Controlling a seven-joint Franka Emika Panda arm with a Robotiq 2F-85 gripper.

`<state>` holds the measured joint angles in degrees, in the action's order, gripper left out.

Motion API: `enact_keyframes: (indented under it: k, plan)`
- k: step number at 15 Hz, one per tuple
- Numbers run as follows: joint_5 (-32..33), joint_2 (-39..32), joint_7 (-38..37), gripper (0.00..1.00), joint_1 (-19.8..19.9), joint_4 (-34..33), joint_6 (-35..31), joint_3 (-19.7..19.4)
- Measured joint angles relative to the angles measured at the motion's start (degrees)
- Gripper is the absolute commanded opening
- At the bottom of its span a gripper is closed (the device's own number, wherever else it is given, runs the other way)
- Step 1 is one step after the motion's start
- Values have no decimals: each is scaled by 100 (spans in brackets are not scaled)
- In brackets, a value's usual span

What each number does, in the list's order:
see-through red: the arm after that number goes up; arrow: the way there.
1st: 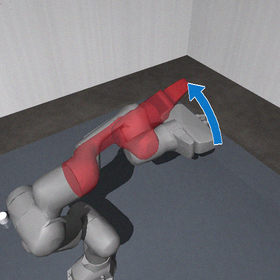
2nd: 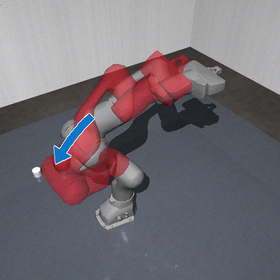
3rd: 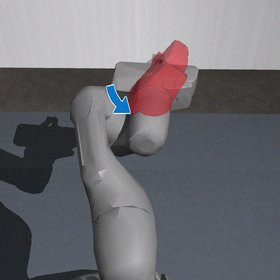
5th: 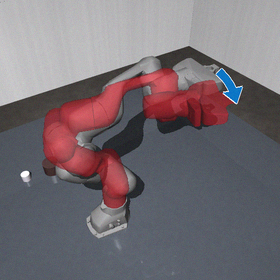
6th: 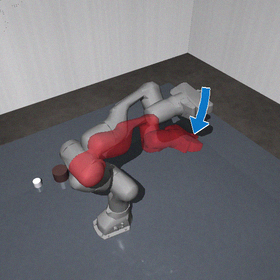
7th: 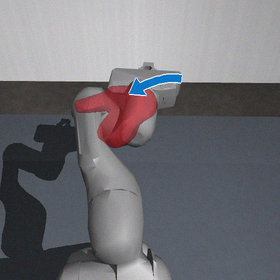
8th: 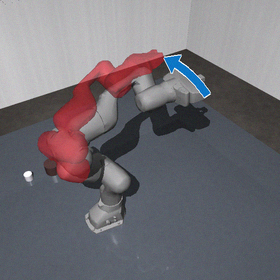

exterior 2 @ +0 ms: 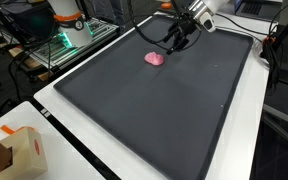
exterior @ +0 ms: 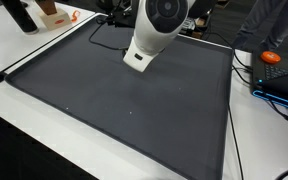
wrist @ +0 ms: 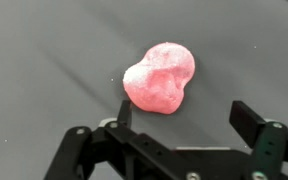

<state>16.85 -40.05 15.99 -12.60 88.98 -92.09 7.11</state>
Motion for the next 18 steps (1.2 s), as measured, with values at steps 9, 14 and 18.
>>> enact_keyframes:
  k: [9,14,18]
  plan:
    - [-1106,1183,-845,100,507,797,-857,-26]
    - [-1175,1916,-1367,100,607,1636,-1645,-100]
    - [-1175,2400,-1830,100,607,2154,-1869,-130]
